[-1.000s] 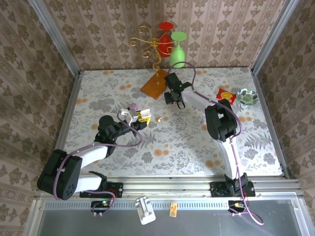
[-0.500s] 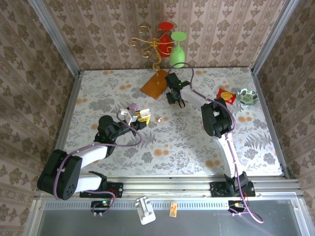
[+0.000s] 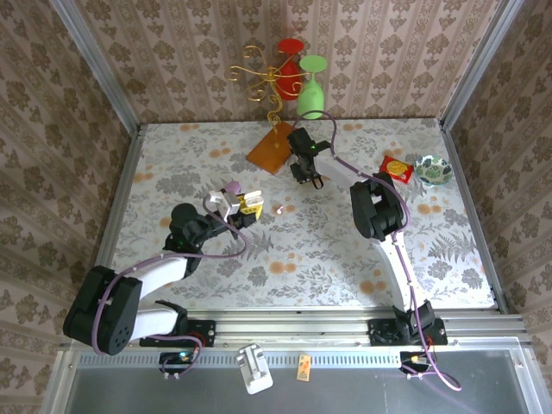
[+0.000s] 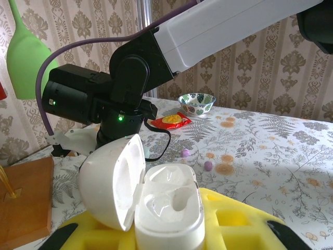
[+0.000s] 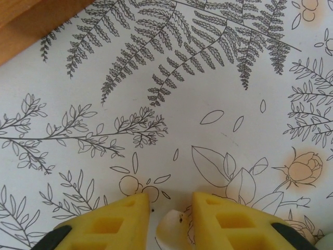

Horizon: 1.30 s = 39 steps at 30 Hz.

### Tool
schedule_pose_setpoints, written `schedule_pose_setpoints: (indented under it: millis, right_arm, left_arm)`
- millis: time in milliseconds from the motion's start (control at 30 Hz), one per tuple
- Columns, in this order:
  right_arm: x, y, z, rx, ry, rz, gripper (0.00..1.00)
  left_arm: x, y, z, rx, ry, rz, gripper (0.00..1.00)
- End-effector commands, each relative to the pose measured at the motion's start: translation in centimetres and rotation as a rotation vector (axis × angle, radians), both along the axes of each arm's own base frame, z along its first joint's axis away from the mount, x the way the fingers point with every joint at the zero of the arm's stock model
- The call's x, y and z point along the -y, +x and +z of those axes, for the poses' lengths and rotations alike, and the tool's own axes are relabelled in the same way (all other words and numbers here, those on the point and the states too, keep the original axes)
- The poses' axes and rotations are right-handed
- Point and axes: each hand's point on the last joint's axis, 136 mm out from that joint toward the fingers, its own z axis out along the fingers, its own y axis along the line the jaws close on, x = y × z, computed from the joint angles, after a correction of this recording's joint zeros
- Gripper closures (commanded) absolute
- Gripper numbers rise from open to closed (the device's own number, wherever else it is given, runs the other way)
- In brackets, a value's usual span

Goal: Insert the wireless bluetooth earbuds into the charging case

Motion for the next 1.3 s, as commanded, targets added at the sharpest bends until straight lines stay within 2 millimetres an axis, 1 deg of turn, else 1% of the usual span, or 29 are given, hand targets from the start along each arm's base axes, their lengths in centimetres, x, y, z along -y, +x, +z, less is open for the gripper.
schedule_pose_setpoints:
  millis: [0,67,133,333,400,500,600,667,767,867,933,1033,1133,1233,1267]
  right_arm:
    - [1.1,-1.0,-0.1,-0.044,-0.043,0.001,0.68]
    - [1.1,-1.4,-0.3,-0.06,-0.04,-0.002,0.68]
    - [1.1,-1.7,-0.4,-0.067,-0.033,-0.003,0.71]
    - [1.5,-2.0,-0.8,-0.079,-0.046,-0.009,0.75]
    - [1.6,-2.1,-0.9,-0.084,-0.051,-0.01,0.73]
    - [1.8,-2.4,-1.0,-0.094,-0.056,-0.01,0.66]
    - [1.8,-2.9,-1.0,-0.11,-0.05,-0.004,0.65]
    - [1.8,-3.2,-1.0,-0.114,-0.039,-0.005,0.67]
    - [2.0,-3.4,-1.4,-0.13,-0.026,-0.014,0.73]
    - [2.2,-3.5,-1.6,-0.134,-0.024,-0.02,0.74]
    - [2.3,-3.5,-1.6,-0.138,-0.019,-0.025,0.77]
    - [2.3,-3.7,-1.4,-0.138,-0.011,-0.033,0.79]
    - [2.4,-4.1,-0.6,-0.127,0.009,-0.045,0.79]
    - [2.4,-5.2,0.3,-0.117,0.046,-0.058,0.78]
    - [2.5,-5.9,0.3,-0.122,0.057,-0.061,0.79]
  left_arm:
    - [-0.3,-0.4,0.9,0.02,-0.025,-0.003,1.0]
    - [-0.3,-0.4,0.9,0.02,-0.026,-0.002,1.0]
    - [-0.3,-0.5,1.0,0.023,-0.027,-0.003,1.0]
    - [-0.3,-0.5,1.2,0.026,-0.028,-0.005,1.0]
    - [-0.3,-0.5,1.3,0.027,-0.027,-0.003,1.0]
    - [-0.3,-0.5,1.3,0.029,-0.025,-0.003,1.0]
    - [-0.3,-0.5,1.4,0.027,-0.025,-0.003,1.0]
    - [-0.3,-0.5,1.3,0.026,-0.025,-0.005,1.0]
    - [-0.3,-0.5,1.3,0.028,-0.024,-0.004,1.0]
    - [-0.3,-0.5,1.5,0.029,-0.027,-0.006,1.0]
    - [-0.3,-0.5,1.5,0.03,-0.027,-0.005,1.0]
    - [-0.3,-0.5,1.6,0.03,-0.028,-0.006,1.0]
    - [-0.3,-0.6,1.6,0.03,-0.029,-0.007,1.0]
    - [-0.3,-0.7,1.7,0.03,-0.027,-0.009,1.0]
    - [-0.3,-0.8,1.6,0.029,-0.024,-0.01,1.0]
